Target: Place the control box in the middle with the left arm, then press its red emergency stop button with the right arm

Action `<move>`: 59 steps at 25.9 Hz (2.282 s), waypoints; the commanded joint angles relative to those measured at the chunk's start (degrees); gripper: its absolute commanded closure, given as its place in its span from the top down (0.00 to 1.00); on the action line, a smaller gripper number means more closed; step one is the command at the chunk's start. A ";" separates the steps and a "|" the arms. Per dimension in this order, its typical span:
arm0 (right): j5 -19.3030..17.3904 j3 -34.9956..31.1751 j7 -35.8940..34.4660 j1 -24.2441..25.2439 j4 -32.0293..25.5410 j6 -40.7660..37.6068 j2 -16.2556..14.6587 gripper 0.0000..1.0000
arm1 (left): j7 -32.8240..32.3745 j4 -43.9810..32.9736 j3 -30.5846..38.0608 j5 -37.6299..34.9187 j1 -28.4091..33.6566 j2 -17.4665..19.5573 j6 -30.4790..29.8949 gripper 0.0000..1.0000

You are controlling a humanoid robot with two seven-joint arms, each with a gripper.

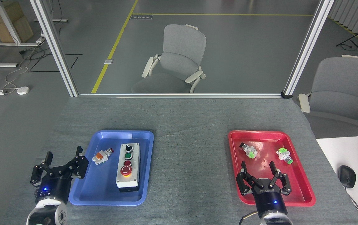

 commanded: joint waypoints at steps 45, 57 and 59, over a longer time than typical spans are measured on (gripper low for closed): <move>0.26 -2.78 -0.18 1.72 0.80 2.49 3.05 0.98 | 1.04 -2.63 1.82 4.21 2.66 -2.08 0.12 0.99; 0.26 -2.69 -0.18 1.54 1.07 2.49 3.23 0.98 | 2.63 -4.83 1.65 4.48 5.83 -4.54 -1.99 0.99; 0.26 -2.69 -0.18 1.54 1.15 2.49 3.14 0.98 | 3.51 -4.65 1.65 4.39 6.09 -6.73 -1.99 0.99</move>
